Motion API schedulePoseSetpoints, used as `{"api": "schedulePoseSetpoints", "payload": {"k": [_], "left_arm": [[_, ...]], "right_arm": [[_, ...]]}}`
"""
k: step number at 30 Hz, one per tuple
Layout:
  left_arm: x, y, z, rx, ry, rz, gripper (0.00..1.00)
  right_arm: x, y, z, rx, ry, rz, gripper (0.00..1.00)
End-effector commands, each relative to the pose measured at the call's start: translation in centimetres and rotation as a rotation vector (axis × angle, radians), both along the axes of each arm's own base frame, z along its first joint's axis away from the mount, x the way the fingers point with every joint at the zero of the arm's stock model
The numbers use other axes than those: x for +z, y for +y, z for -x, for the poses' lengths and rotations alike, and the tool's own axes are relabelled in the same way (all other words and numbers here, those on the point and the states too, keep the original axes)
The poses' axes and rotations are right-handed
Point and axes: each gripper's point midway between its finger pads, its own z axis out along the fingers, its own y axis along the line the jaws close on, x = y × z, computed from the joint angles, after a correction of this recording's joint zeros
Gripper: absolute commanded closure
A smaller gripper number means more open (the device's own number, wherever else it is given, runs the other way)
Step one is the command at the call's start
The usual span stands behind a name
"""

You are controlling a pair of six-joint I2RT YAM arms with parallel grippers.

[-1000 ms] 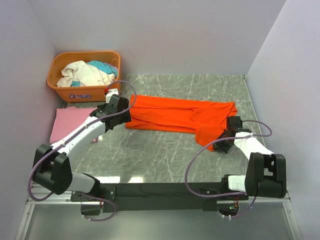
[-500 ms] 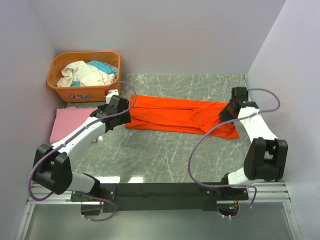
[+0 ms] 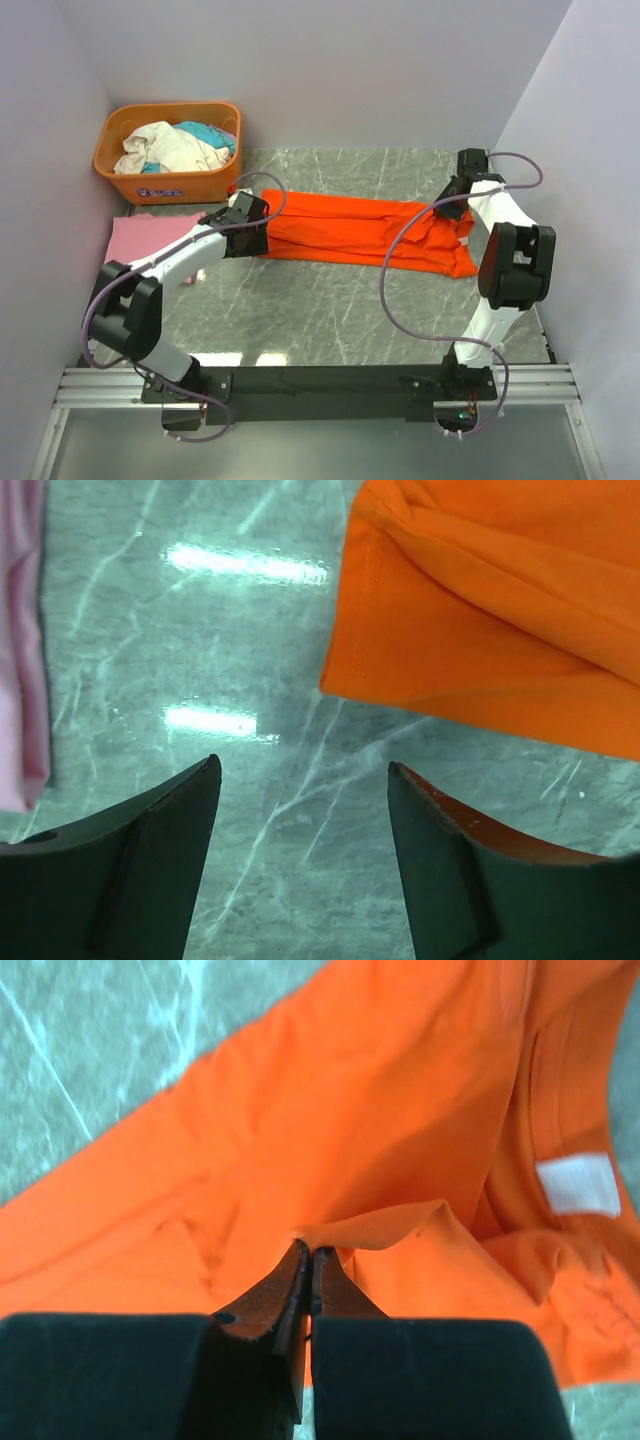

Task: Fold and stack the t-shirts
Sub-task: Fold the T-shirt at the center of the board.

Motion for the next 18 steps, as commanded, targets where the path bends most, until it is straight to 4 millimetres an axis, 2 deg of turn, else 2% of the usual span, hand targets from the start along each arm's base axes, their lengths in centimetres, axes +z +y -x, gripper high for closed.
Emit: {"api": "schedulePoseSetpoints", "payload": {"k": [1,4,8,18], "left_arm": [[1.4,-1.9,-1.7,-0.035,-0.019,0.043,0.28],[0.4,-2.3,-1.9,-0.037,0.016,0.036,0.33],[-0.4,-2.9,-2.4,-0.036,0.04,0.033,0.33],[-2.2,-2.7,-2.7,0.015,0.076,0.013,0.37]], "right_arm": [[1.7,-2.0,-2.3,-0.023,-0.078,0.016,1.0],[1.3,-2.7,-3.0,-0.021,-0.084,-0.001,1.0],[0.9,-2.9,-3.7,-0.01,-0.076,0.003,1.0],[-0.7,-3.1,-4.5,-0.023,-0.066,-0.019,0.98]]}}
